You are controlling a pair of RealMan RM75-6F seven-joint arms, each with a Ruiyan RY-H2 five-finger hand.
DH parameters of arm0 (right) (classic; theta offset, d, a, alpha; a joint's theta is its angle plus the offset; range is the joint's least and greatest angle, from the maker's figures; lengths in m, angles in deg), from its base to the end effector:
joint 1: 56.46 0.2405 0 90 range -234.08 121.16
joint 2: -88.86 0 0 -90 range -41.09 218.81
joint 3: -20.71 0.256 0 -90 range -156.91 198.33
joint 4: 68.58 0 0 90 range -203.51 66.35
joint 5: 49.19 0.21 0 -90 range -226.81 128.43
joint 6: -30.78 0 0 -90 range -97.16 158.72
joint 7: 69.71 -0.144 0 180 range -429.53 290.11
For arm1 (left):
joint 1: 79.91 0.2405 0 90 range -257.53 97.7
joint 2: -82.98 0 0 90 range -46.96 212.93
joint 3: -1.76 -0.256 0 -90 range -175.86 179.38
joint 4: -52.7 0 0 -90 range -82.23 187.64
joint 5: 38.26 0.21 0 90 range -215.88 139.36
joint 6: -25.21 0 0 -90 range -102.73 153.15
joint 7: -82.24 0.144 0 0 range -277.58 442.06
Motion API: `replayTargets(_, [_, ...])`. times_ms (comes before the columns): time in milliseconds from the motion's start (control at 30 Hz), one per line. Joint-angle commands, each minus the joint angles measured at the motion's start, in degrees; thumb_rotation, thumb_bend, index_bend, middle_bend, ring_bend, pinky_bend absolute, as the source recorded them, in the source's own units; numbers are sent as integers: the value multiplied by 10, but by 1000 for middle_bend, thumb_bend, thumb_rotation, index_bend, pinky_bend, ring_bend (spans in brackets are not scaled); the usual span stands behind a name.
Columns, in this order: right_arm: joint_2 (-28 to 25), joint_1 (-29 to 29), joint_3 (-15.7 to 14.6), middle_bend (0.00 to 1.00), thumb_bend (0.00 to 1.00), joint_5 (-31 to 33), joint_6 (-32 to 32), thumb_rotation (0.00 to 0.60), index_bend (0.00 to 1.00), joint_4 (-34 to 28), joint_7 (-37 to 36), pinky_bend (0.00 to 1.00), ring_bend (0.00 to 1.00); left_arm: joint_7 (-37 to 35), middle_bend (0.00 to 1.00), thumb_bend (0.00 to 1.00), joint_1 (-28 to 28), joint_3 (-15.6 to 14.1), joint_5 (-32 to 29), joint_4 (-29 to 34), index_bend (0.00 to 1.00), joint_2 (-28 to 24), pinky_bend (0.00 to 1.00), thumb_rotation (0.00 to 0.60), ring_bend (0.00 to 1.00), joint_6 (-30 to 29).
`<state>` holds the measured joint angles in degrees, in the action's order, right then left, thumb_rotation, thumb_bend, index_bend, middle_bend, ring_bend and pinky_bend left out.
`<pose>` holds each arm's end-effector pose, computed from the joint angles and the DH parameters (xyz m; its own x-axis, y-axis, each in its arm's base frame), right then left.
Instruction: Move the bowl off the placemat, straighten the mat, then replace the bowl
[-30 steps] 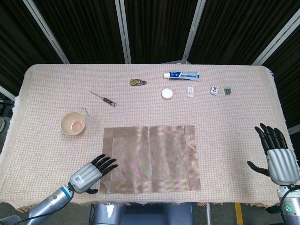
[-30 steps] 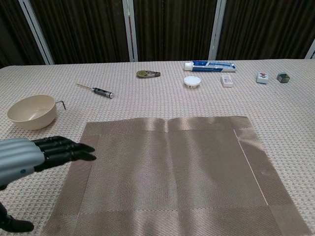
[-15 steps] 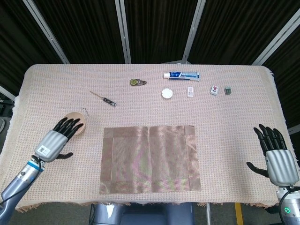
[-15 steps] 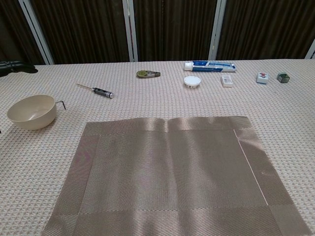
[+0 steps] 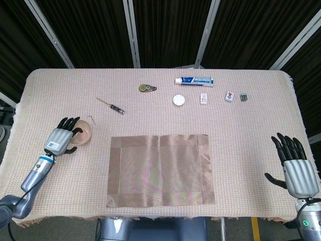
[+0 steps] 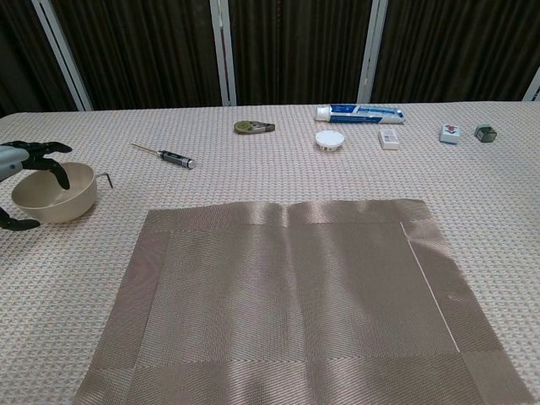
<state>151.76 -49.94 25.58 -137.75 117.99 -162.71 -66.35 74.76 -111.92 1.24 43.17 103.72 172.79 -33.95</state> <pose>-0.2896 -0.1958 0.1703 0.4354 0.0849 0.8962 -0.8935 -0.0810 0.4417 -0.3174 0.3404 0.0318 0.5814 0.2148 0.7847 0.8086 -0.2590 -0.5282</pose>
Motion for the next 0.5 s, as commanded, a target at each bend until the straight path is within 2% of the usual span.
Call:
replayTargets(33, [0, 0, 1, 0, 0, 4, -2, 600, 0, 2, -3, 0, 0, 6, 0, 362, -2, 6, -8, -22, 461, 17, 0, 600, 0, 11])
replayTargets(167, [0, 0, 2, 0, 0, 8, -5, 600, 0, 5, -5, 0, 0, 0, 0, 476, -1, 11, -6, -38, 643, 29, 0, 600, 0, 8])
replayTargets(233, [0, 0, 3, 0, 0, 9, -5, 600, 0, 6, -6, 0, 0, -1, 0, 496, 1, 13, -5, -42, 680, 30, 0, 600, 0, 3])
replayTargets(500, [0, 2, 3, 0, 0, 10, -9, 600, 0, 6, -11, 0, 0, 0, 0, 502, 3, 23, 6, -13, 706, 15, 0, 600, 0, -30])
